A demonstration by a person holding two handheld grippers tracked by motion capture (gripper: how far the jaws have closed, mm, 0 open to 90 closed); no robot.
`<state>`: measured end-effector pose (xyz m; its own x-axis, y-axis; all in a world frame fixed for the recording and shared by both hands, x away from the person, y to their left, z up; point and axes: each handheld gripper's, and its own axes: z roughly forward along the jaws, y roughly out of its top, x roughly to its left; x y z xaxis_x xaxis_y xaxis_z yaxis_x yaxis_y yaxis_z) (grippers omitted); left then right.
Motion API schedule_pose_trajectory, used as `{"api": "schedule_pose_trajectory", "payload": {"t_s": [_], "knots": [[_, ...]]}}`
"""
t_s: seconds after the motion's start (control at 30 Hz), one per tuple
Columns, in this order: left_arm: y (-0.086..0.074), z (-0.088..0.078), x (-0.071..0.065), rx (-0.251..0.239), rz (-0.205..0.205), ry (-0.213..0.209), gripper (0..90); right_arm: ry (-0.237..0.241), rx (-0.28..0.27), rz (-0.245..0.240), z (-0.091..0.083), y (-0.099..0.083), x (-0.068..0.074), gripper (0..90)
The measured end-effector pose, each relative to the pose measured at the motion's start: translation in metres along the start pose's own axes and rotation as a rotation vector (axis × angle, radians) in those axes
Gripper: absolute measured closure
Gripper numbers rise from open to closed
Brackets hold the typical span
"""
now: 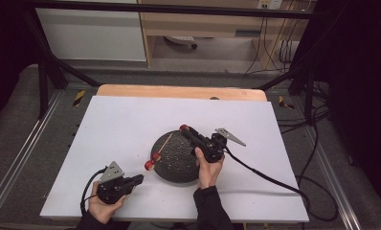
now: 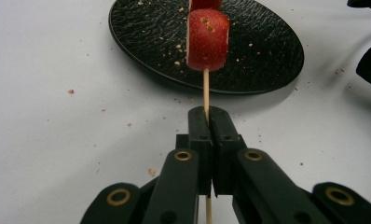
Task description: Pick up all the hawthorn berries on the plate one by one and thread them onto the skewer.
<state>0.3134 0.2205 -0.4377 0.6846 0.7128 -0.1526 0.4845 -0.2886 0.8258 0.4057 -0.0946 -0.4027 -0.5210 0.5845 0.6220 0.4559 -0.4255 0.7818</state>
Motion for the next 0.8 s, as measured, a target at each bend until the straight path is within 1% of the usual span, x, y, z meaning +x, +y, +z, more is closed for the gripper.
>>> {"api": "schedule_pose_trajectory", "payload": {"t_s": [0.1, 0.2, 0.27, 0.37, 0.43, 0.63, 0.8], "knots": [[0.000, 0.001, -0.002, -0.003, -0.002, -0.003, 88.3, 0.008, -0.009, 0.015, 0.001, 0.000, 0.000, 62.7], [0.001, 0.002, -0.004, -0.007, -0.007, -0.004, 88.3, 0.011, -0.022, 0.020, 0.002, 0.000, -0.001, 62.7], [0.001, 0.003, -0.005, -0.006, -0.009, -0.010, 88.3, 0.015, -0.028, 0.037, 0.003, -0.001, -0.001, 62.7], [0.002, 0.005, -0.007, -0.011, -0.015, -0.013, 88.3, 0.018, -0.047, 0.042, 0.004, -0.002, -0.003, 62.7], [0.002, 0.006, -0.009, -0.017, -0.018, -0.014, 88.2, 0.021, -0.059, 0.057, 0.005, -0.003, -0.003, 62.7], [0.002, 0.009, -0.014, -0.030, -0.028, -0.025, 88.3, 0.026, -0.088, 0.084, 0.007, -0.006, -0.004, 62.7], [0.003, 0.010, -0.017, -0.034, -0.027, -0.032, 88.3, 0.029, -0.109, 0.089, 0.009, -0.009, -0.005, 62.8]]}}
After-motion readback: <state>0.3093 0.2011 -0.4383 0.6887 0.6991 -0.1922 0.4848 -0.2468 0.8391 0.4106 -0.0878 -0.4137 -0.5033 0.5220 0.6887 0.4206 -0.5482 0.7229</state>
